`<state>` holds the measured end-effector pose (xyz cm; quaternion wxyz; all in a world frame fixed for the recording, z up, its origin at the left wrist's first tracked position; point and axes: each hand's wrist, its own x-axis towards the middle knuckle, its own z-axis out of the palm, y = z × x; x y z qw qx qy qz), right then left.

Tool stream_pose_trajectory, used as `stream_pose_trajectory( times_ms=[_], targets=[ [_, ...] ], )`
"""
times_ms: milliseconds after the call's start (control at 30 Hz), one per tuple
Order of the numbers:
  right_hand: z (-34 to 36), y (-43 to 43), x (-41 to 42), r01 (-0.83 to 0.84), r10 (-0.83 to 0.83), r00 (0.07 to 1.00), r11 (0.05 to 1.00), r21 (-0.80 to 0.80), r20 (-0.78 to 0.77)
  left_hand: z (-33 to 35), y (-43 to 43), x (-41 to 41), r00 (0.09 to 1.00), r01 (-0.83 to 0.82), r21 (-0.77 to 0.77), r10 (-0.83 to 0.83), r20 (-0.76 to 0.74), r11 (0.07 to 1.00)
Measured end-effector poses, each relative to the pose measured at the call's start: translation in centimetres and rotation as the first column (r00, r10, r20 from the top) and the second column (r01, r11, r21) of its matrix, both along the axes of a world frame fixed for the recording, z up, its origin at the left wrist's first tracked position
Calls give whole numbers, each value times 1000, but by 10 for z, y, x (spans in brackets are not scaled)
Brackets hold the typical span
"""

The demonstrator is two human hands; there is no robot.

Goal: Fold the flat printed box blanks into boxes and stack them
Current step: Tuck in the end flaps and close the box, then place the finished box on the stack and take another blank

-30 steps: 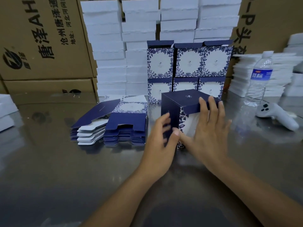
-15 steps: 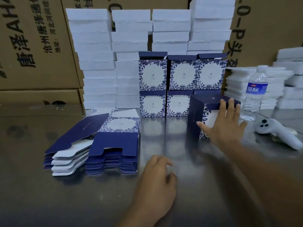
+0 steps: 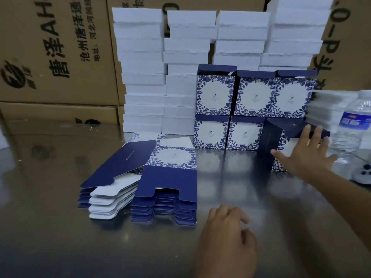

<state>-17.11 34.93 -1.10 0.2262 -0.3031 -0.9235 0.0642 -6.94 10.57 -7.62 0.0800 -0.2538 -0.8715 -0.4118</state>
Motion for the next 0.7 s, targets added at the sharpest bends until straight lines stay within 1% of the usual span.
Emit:
stream_pose_trajectory(
  times_ms=[33, 67, 100, 133, 167, 200, 267, 300, 333, 367, 400, 467, 533, 600, 667, 700],
  targets=[
    [5, -8, 3, -24, 25, 999, 1000, 11, -35, 0, 0, 0, 1000, -6, 12, 6, 13, 1000],
    [8, -19, 6, -75, 80, 991, 996, 53, -104, 0, 0, 0, 1000, -13, 25, 12, 27, 1000],
    [12, -32, 8, -159, 178, 967, 981, 116, -182, 0, 0, 0, 999, -19, 39, 18, 37, 999],
    [15, -49, 10, -266, 299, 927, 950, 165, -226, 1, 1, 1, 999, -26, 55, 24, 38, 998],
    [18, -68, 13, -387, 415, 881, 908, 158, -226, 1, 1, 1, 999, -32, 72, 30, 32, 997],
    [22, -89, 16, -497, 502, 843, 864, 78, -193, 1, 1, 2, 999, -33, 89, 31, 27, 996],
    [24, -128, 21, -630, 637, 771, 758, -167, -17, 3, 0, 4, 999, -14, 127, 10, 32, 992],
    [23, -145, 22, -651, 688, 724, 708, -275, 57, 4, 0, 4, 999, 0, 148, -7, 44, 989],
    [21, -160, 22, -642, 713, 692, 678, -357, 110, 5, -1, 5, 998, 13, 164, -23, 62, 986],
    [18, -172, 21, -626, 723, 678, 662, -413, 132, 5, -1, 5, 996, 25, 175, -39, 79, 984],
    [14, -181, 19, -606, 718, 684, 657, -449, 129, 5, -2, 5, 995, 36, 182, -53, 89, 983],
    [7, -191, 14, -558, 681, 728, 656, -509, 80, 4, -3, 4, 994, 50, 188, -68, 91, 981],
    [2, -195, 10, -501, 621, 784, 626, -597, -6, 3, -2, 4, 994, 56, 194, -73, 83, 979],
    [-1, -198, 9, -440, 526, 841, 530, -725, -126, 3, -1, 2, 994, 48, 188, -66, 92, 981],
    [0, -200, 9, -423, 423, 870, 373, -826, -255, 3, -1, 1, 994, 33, 175, -51, 98, 984],
    [1, -201, 10, -434, 380, 871, 294, -852, -312, 3, 0, 1, 994, 30, 173, -48, 97, 984]
  ],
)
